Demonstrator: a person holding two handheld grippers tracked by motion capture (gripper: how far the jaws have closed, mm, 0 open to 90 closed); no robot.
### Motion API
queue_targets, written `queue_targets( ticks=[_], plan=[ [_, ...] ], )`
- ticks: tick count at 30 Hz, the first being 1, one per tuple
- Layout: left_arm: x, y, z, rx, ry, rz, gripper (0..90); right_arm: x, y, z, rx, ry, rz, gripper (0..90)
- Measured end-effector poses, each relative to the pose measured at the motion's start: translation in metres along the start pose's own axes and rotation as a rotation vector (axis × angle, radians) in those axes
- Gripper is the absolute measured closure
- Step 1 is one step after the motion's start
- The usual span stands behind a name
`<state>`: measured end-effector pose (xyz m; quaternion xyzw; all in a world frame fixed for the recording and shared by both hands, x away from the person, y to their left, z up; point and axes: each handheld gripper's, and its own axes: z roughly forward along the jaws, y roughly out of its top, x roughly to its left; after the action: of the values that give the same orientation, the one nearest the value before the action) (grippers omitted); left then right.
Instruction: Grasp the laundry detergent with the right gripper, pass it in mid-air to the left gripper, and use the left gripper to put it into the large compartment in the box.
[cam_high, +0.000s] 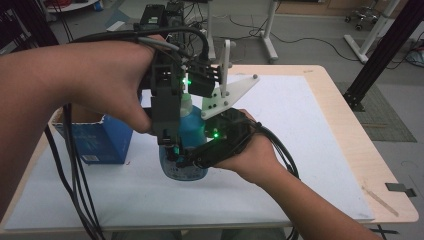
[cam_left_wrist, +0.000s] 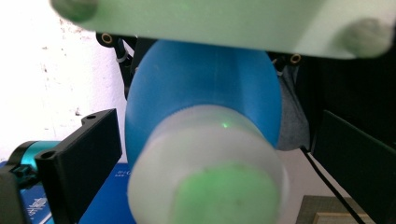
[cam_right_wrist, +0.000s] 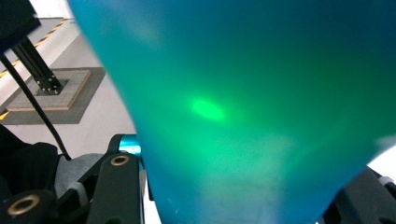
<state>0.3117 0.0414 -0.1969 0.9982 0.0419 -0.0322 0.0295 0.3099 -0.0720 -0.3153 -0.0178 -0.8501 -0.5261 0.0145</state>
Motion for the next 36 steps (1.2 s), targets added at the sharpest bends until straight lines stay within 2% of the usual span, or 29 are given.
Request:
queue_targets(
  ticks=[8,10,16,24,29,36],
  plan=[
    [0.0025,0.0002,0.0003,0.008,0.023,0.000,3.0,-0.0013,0.0000,-0.0007,-0.004,-0.007,-0.004,46.8],
    [0.0022,0.0007,-0.0011,-0.002,0.025,0.002,9.5,-0.0012,0.0000,-0.0011,-0.004,-0.002,0.000,46.8],
    [0.0022,0.0029,0.0009,0.010,0.029,-0.002,9.7,-0.0021,0.0000,-0.0018,-0.010,-0.004,0.003,46.8],
    [0.0023,0.0050,0.0021,0.021,0.030,0.001,18.3,-0.0016,0.0001,-0.0019,-0.010,-0.002,0.001,46.8],
    [0.0019,0.0069,0.0034,0.022,0.033,0.005,20.7,-0.0019,-0.0001,-0.0025,-0.013,-0.004,-0.012,46.8],
    [0.0020,0.0085,0.0029,0.020,0.044,0.019,24.2,-0.0008,0.0001,-0.0039,-0.014,-0.004,0.001,46.7]
  ],
)
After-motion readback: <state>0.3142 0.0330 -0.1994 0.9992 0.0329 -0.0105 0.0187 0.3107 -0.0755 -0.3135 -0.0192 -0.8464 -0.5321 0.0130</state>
